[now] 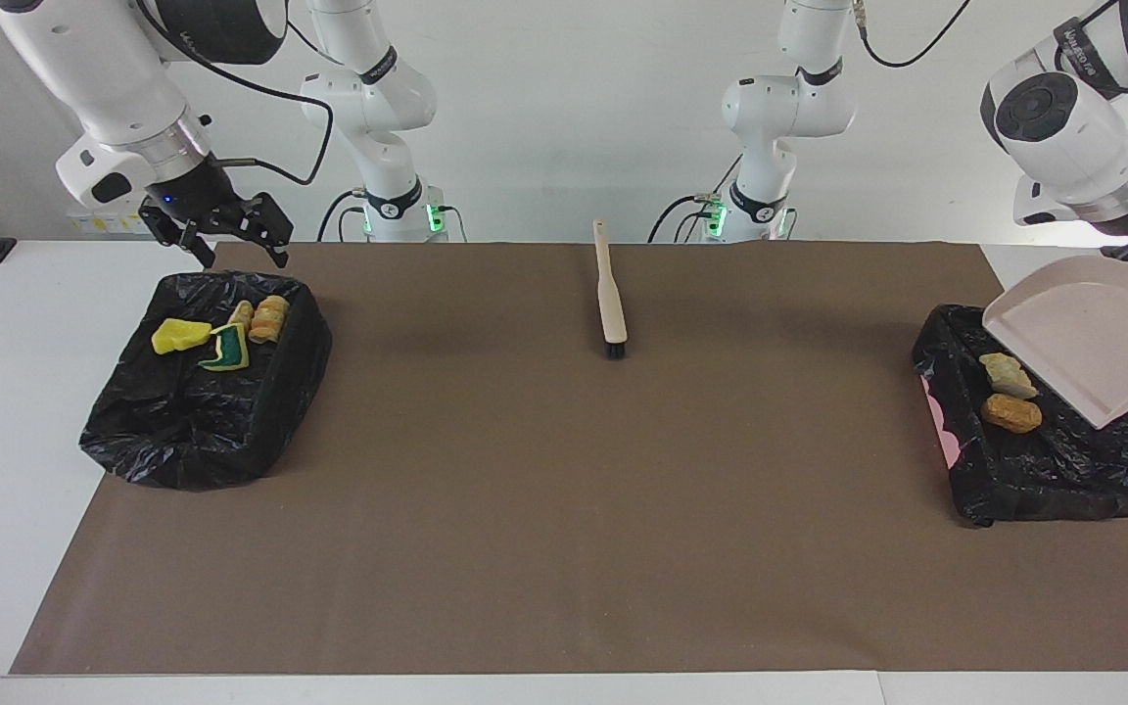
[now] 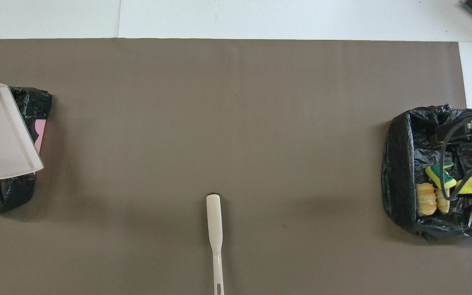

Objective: Sweep and dump trash in bin

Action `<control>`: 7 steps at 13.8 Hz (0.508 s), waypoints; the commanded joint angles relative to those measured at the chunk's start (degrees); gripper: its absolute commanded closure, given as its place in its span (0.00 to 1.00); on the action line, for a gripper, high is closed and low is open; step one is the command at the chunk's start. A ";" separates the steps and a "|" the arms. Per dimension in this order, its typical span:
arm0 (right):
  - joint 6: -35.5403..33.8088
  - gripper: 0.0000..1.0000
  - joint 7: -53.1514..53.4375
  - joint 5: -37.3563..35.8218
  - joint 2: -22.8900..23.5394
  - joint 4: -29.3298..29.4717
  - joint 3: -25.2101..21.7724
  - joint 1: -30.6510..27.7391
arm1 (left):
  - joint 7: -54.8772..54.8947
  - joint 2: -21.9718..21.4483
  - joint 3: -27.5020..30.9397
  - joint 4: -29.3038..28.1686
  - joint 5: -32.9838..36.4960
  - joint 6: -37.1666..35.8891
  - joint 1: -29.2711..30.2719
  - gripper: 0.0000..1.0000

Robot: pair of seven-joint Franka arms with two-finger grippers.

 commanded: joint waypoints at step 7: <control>6.02 0.00 0.90 0.15 -0.07 0.04 0.22 -0.10 | -29.99 3.64 -10.69 -1.75 -24.91 -0.61 -1.59 1.00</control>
